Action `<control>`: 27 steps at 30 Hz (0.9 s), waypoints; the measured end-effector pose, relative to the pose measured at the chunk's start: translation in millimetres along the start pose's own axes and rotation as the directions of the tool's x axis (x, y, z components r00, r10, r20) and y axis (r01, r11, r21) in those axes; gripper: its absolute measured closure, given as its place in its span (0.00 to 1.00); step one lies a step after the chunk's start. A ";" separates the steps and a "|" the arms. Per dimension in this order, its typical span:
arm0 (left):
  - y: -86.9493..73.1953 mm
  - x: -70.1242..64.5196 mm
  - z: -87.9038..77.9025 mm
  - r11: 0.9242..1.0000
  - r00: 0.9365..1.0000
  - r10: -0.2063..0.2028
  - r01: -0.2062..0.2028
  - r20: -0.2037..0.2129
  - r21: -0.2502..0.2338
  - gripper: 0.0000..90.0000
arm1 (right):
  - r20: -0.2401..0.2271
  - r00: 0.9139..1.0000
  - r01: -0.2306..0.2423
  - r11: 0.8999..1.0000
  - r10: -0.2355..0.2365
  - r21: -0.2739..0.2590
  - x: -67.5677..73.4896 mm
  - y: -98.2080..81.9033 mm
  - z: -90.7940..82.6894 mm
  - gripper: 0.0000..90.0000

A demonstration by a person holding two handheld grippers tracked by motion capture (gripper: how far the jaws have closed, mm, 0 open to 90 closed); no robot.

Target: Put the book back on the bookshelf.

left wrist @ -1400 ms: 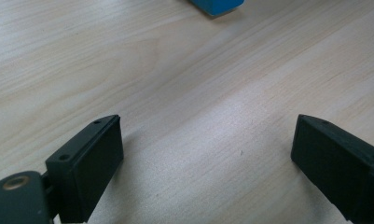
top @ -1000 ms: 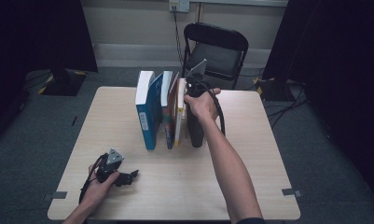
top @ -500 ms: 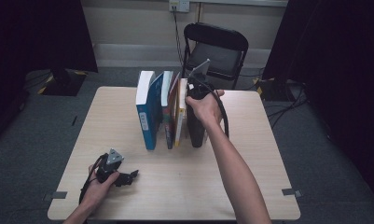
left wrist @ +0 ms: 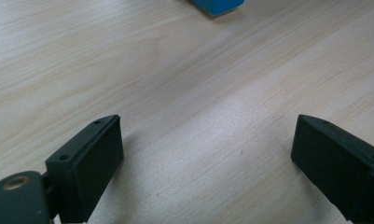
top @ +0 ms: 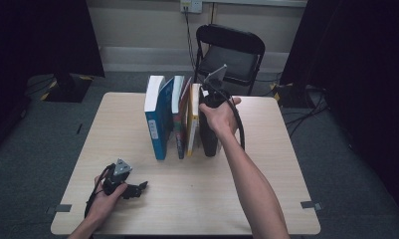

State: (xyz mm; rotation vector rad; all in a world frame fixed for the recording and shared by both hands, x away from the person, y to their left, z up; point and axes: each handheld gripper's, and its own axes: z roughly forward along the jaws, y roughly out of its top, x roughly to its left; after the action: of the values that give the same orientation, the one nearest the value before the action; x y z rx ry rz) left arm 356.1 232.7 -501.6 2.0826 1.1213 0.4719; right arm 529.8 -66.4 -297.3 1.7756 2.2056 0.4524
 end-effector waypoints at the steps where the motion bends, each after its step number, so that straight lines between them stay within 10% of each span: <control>1: 0.0 0.0 0.0 1.000 1.000 0.000 0.000 0.000 0.000 0.10 | 0.001 1.000 -0.007 1.000 0.007 -0.006 -0.3 0.3 -0.3 0.59; 27: 0.1 0.0 0.0 1.000 1.000 0.000 0.000 0.000 0.000 0.10 | -0.008 0.999 -0.052 0.971 0.052 -0.234 2.8 -18.6 -3.4 0.57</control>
State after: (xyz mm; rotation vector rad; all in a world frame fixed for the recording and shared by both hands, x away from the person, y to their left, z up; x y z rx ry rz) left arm 356.1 232.7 -501.6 2.0827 1.1212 0.4712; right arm 511.2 -67.7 -301.8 1.7095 2.0141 0.6951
